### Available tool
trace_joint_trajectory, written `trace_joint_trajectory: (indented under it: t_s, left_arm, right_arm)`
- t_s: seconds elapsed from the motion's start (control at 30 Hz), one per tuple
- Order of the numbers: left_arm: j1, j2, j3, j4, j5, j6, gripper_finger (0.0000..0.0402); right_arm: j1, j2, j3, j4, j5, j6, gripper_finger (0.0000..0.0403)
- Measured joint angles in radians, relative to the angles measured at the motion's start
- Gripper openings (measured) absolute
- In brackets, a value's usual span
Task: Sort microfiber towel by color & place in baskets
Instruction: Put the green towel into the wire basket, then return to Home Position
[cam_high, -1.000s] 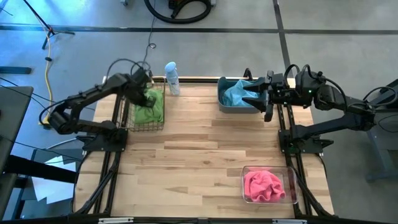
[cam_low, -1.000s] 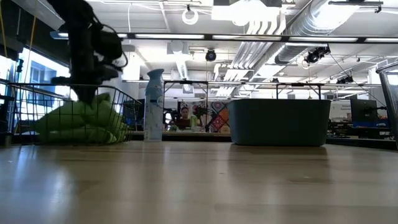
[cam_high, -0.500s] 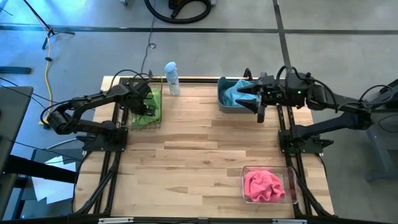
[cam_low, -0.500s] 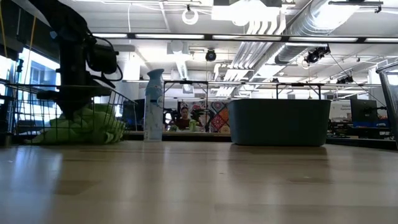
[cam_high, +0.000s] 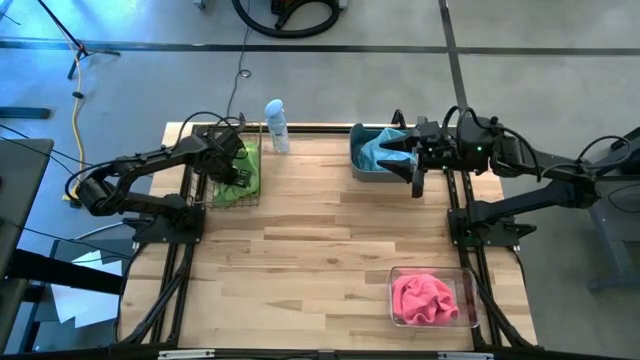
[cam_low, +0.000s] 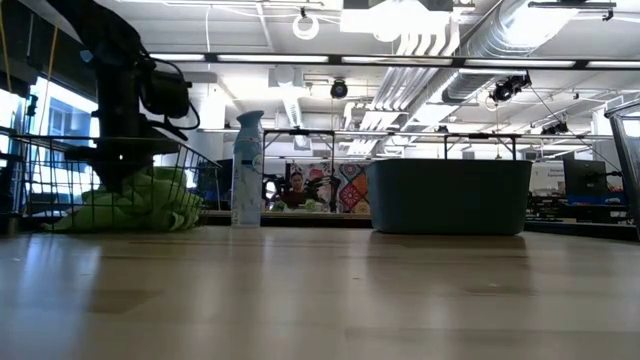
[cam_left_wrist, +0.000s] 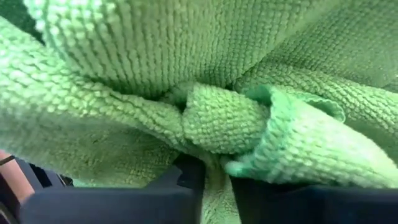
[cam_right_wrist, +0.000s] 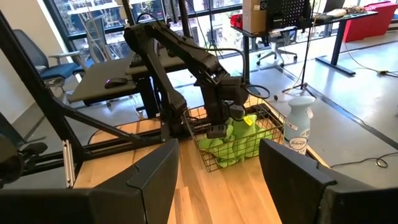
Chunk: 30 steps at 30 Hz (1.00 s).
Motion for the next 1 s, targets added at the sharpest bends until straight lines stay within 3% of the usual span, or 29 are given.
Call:
trace_joint_trajectory:
  t_s: [0.23, 0.43, 0.67, 1.0]
  left_arm:
    - [0.000, 0.000, 0.080, -0.055, 0.000, 0.037, 0.0137]
    - [0.000, 0.000, 0.192, -0.135, 0.000, 0.090, 0.0186]
    - [0.000, 0.000, 0.305, -0.237, -0.015, 0.134, 0.0210]
    - [0.000, -0.013, 0.456, -0.371, -0.083, 0.167, 0.0212]
  right_arm:
    - [0.000, 0.000, 0.000, 0.000, 0.000, 0.005, 0.0220]
    - [0.000, 0.000, 0.000, 0.000, 0.000, 0.008, 0.0220]
    - [0.000, 0.000, 0.000, 0.000, 0.000, 0.008, 0.0220]
    - [0.000, 0.000, 0.000, 0.001, 0.000, 0.008, 0.0220]
